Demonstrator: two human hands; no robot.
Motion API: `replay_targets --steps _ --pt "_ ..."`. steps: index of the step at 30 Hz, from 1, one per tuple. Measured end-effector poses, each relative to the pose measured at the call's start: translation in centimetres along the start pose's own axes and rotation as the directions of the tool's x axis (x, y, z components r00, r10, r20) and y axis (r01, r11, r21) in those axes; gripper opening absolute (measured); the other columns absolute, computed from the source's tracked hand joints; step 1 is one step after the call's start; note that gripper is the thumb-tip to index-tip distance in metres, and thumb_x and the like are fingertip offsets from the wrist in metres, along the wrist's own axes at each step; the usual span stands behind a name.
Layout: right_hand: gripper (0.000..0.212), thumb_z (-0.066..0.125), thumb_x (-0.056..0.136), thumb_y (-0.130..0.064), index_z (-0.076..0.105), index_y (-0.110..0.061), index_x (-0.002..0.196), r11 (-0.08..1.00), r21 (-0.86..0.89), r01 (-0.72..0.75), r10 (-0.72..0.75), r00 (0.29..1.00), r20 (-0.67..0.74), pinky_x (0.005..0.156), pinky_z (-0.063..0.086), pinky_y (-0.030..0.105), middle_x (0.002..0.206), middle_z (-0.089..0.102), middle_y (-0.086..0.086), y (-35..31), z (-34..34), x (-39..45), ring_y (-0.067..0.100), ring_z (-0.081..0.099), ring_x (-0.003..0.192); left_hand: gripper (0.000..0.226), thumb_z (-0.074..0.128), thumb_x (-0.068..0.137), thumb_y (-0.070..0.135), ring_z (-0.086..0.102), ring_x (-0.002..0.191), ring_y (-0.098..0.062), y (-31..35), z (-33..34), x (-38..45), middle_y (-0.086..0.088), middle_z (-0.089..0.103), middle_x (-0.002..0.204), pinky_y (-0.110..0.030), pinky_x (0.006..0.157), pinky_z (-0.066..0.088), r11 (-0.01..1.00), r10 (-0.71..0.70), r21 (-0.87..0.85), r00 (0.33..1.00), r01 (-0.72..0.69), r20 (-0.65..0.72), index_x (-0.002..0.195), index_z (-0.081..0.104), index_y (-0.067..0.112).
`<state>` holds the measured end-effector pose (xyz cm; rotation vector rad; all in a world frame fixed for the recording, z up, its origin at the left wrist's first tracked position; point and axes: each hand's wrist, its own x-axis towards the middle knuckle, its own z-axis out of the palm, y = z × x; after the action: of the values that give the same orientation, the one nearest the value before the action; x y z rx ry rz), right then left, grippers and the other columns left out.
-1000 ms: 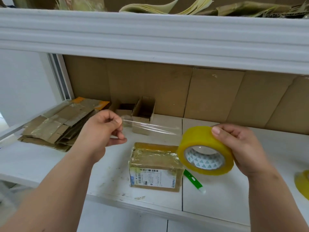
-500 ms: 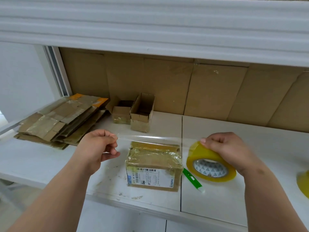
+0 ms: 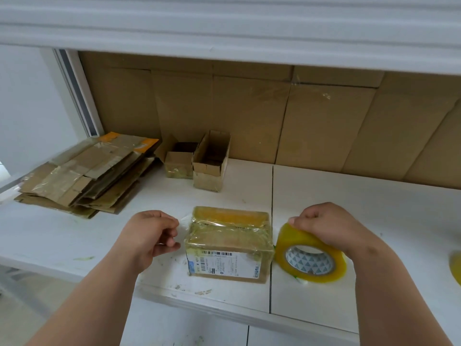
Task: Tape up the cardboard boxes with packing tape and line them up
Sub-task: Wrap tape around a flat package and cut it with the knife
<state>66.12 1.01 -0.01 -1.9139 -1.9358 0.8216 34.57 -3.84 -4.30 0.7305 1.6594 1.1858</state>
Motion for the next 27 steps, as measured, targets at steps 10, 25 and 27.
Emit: replay_targets --steps 10,25,27 --pt "0.025 0.052 0.088 -0.052 0.064 -0.029 0.091 0.910 -0.414 -0.032 0.022 0.999 -0.029 0.091 0.046 0.036 0.093 0.064 -0.009 -3.4 2.2 0.1 0.013 0.059 0.089 0.007 0.058 0.092 0.003 0.059 0.067 -0.023 -0.9 1.4 0.2 -0.017 0.066 0.078 -0.027 0.051 0.053 0.985 -0.061 0.163 0.997 0.053 0.041 0.088 0.064 0.003" --pt "0.016 0.053 0.087 -0.038 0.066 -0.028 0.088 0.936 -0.343 0.082 -0.109 0.992 -0.060 0.072 0.051 0.029 0.087 0.065 -0.009 -6.1 3.3 -1.2 0.012 0.058 0.082 0.039 0.057 0.089 0.060 0.064 0.094 -0.025 3.0 1.0 -0.6 -0.002 0.066 0.102 -0.043 0.088 0.056 0.879 0.127 0.448 0.987 -0.160 0.103 0.104 0.065 0.025" --pt "0.020 0.050 0.092 -0.040 0.065 -0.026 0.089 0.937 -0.323 0.131 -0.146 0.989 -0.023 0.072 0.052 0.031 0.086 0.064 -0.006 -7.4 4.0 -1.4 0.014 0.059 0.081 0.041 0.064 0.087 0.056 0.060 0.103 -0.027 3.6 0.6 0.2 -0.004 0.062 0.114 -0.046 0.095 0.051 0.848 0.156 0.507 0.987 -0.154 0.039 0.115 0.064 0.025"
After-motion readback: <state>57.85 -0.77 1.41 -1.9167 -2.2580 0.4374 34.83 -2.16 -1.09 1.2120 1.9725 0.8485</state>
